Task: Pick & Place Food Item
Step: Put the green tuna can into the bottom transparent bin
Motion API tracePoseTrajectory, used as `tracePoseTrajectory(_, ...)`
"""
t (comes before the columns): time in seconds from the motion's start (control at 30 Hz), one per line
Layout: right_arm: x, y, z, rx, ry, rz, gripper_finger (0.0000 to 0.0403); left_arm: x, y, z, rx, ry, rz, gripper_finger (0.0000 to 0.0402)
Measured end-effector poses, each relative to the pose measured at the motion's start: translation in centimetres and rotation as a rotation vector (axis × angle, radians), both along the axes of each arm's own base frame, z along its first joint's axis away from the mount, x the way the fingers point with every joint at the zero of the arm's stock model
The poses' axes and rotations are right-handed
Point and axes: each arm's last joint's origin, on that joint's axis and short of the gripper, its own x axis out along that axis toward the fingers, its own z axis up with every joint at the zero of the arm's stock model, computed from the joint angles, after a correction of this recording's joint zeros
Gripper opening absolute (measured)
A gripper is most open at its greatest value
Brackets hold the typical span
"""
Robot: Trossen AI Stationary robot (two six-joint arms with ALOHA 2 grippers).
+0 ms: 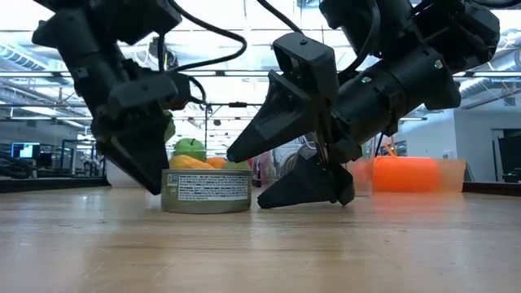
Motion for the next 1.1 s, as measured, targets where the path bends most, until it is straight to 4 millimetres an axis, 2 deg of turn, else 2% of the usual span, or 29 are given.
tracePoseTrajectory(0.17, 0.0, 0.0, 0.0, -0.003, -0.001, -0.003, 0.0338, 0.0, 0.3, 0.4, -0.043, -0.001, -0.008, 0.0213)
tracePoseTrajectory(0.33, 0.0, 0.0, 0.0, -0.013, -0.002, -0.015, 0.0338, 0.0, 0.1, 1.5, -0.06, -0.041, -0.023, 0.0214)
tracePoseTrajectory(0.63, 0.0, 0.0, 0.0, -0.017, -0.003, -0.012, 0.0338, 0.3, -0.5, 2.2, -0.076, -0.12, -0.033, 0.0214)
tracePoseTrajectory(1.1, 0.0, 0.0, 0.0, -0.017, -0.005, -0.012, 0.0338, 0.1, -0.3, 1.8, -0.048, -0.09, 0.01, 0.0214)
